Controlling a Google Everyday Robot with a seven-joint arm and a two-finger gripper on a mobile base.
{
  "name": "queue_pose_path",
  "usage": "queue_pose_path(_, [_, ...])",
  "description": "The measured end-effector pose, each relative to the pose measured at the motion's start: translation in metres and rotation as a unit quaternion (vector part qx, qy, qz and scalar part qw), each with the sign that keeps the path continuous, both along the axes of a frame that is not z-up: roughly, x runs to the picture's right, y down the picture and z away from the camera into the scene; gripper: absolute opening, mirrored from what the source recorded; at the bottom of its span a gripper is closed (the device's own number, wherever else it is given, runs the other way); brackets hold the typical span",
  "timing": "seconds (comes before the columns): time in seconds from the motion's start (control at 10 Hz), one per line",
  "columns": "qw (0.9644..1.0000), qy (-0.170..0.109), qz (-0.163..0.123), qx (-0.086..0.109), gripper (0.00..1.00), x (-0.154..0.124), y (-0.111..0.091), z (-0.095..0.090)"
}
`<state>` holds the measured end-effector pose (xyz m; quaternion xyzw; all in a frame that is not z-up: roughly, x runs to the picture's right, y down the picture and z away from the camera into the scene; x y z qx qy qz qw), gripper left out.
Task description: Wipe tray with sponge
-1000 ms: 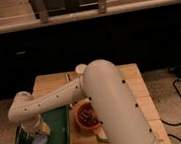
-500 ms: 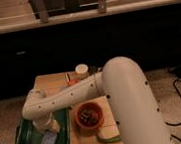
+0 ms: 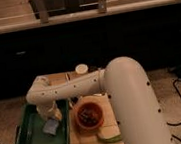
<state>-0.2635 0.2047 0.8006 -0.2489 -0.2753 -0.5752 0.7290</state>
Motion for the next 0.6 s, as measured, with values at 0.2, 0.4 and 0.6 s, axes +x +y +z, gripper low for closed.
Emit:
queue_pose_path(0.2, [0.9994,-0.025,-0.024,-0.003,0.01,-0.034,0.007,-0.004])
queue_pose_path(0.4, [0.997,-0.054,-0.054,-0.009,0.01,-0.059,0.031,-0.019])
queue_pose_path(0.6, [0.994,-0.081,-0.072,-0.014,0.01,-0.066,0.057,-0.037])
